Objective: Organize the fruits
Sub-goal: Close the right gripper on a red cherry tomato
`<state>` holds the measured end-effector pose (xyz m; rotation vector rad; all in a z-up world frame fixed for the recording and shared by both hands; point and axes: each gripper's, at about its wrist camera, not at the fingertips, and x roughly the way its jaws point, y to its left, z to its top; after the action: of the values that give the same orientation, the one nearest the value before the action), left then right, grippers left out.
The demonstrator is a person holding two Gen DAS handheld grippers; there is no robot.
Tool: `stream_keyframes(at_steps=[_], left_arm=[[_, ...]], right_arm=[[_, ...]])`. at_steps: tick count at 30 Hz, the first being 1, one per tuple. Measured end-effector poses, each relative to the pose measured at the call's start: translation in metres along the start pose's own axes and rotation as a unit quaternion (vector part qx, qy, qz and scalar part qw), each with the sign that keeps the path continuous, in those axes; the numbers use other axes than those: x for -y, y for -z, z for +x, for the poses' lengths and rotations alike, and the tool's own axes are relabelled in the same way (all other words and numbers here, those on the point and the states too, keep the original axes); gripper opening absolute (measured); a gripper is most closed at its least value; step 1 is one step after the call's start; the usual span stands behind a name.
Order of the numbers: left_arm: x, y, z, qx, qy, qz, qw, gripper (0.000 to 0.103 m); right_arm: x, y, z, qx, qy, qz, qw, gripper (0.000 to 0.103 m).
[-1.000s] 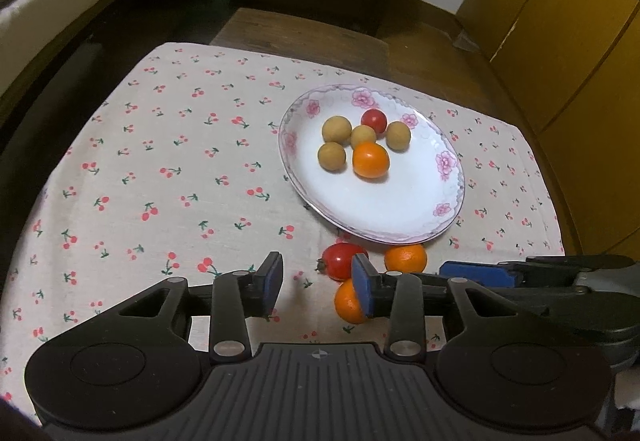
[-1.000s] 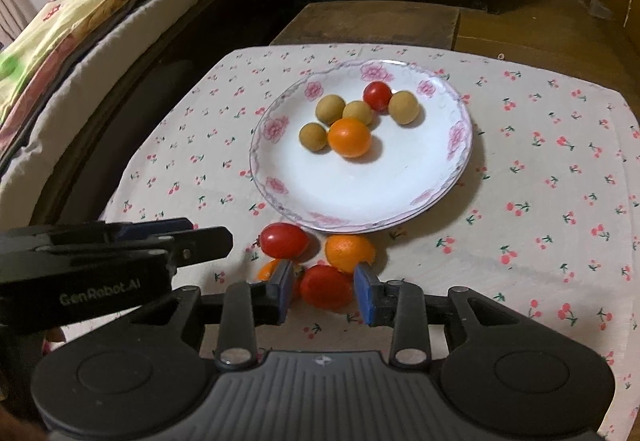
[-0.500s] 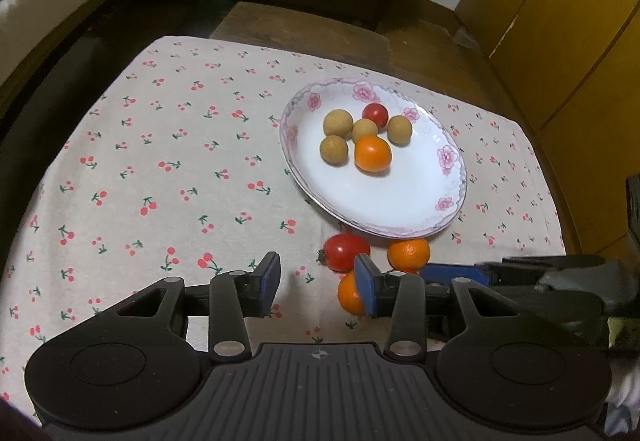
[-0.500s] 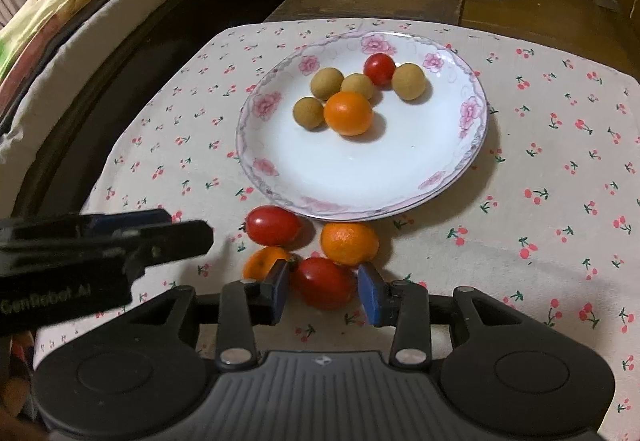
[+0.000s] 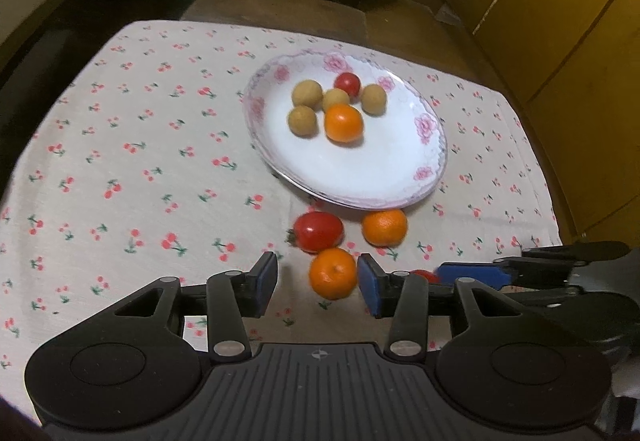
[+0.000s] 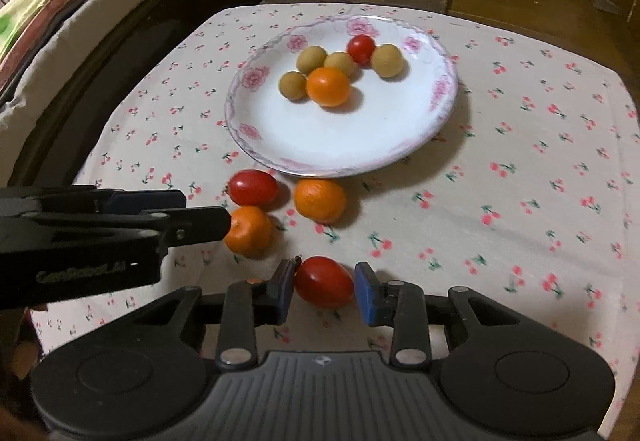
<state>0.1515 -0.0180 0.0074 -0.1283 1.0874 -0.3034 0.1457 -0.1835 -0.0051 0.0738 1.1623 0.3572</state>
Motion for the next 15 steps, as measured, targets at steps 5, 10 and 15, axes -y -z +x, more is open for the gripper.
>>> stream_keyframes(at_steps=[5,10,15], left_arm=[[0.014,0.001,0.013,-0.010,-0.011,0.020,0.9997,0.053],[0.019,0.004,0.026,-0.020,-0.031,0.030,0.9988,0.053],[0.017,0.003,0.031,-0.026,-0.031,0.025,0.9989,0.044]], right_arm=[[0.007,0.004,-0.011,0.003,0.012,0.003,1.000,0.034],[0.009,0.005,-0.008,0.003,0.009,0.008,1.000,0.034],[0.011,-0.003,-0.007,0.007,0.004,0.016,1.000,0.034]])
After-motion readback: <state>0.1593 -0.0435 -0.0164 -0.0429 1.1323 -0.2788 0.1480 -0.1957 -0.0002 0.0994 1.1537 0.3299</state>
